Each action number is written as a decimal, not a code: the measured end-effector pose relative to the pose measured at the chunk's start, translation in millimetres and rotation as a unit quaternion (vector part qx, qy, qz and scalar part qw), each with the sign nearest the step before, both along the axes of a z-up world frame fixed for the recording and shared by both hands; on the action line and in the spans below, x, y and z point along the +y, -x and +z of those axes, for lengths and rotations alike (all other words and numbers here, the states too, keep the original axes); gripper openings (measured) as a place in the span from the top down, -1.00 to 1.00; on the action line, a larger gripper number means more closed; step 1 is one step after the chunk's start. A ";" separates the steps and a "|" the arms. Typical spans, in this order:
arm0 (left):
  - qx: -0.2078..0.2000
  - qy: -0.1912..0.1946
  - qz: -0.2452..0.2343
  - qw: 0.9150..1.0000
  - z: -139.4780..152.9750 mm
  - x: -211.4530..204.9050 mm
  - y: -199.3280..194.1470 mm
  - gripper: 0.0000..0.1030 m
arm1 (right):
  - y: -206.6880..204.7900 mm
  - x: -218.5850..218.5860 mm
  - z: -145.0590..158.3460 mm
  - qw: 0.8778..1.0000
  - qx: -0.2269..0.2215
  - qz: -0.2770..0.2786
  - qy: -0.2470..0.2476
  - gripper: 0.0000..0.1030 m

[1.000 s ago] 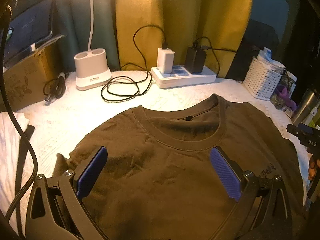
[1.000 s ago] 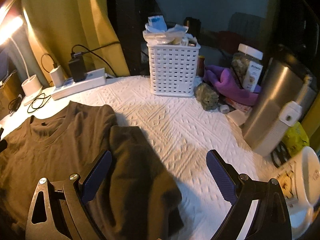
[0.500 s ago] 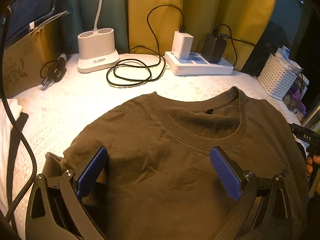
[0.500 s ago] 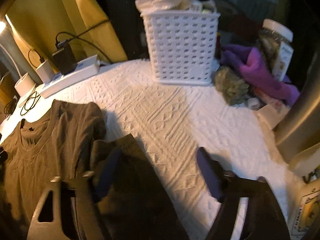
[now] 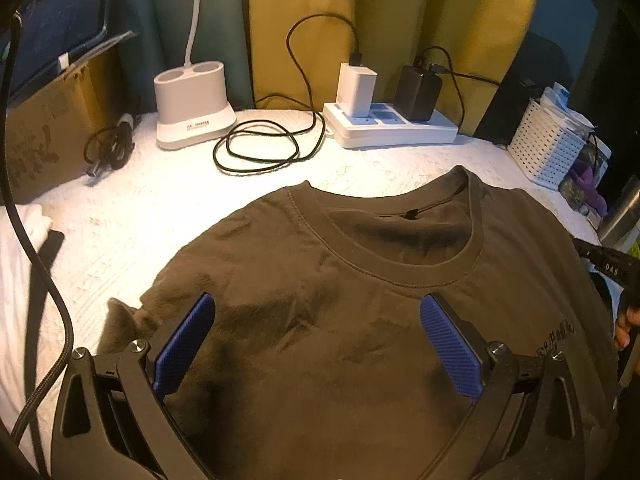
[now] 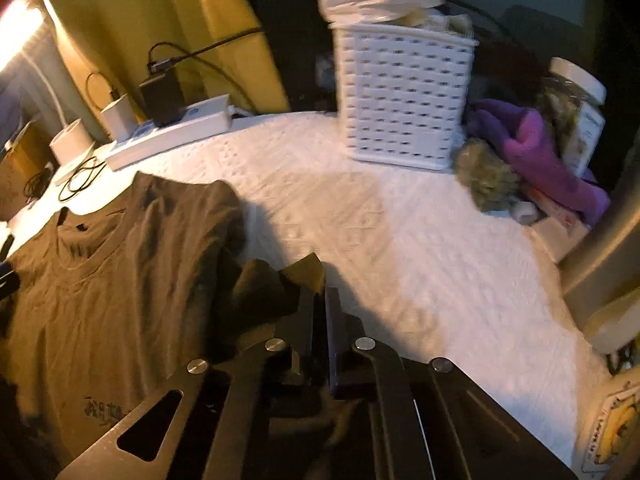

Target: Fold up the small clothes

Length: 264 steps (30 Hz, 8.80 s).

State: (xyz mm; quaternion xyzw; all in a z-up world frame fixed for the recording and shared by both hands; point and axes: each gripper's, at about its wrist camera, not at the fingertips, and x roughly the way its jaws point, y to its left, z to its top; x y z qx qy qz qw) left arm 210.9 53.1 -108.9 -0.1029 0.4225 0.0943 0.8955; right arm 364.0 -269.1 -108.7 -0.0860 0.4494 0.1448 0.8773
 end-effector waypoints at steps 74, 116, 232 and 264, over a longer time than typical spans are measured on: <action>-0.044 0.013 0.064 0.997 22.5 106.3 112.0 -0.97 | 144.8 66.2 36.7 0.999 -0.036 0.009 -0.008 -0.86; 0.003 0.054 0.058 0.997 -16.2 134.7 137.9 0.49 | 172.1 37.8 0.3 0.998 0.031 0.035 -0.028 0.27; 0.050 0.040 -0.121 0.991 -5.9 59.6 48.1 -0.39 | 185.9 78.4 29.1 0.987 0.013 0.122 -0.103 -0.57; -0.005 0.030 -0.103 0.994 19.5 92.9 78.6 -0.22 | 135.1 188.8 -10.4 0.988 0.032 0.143 0.048 0.27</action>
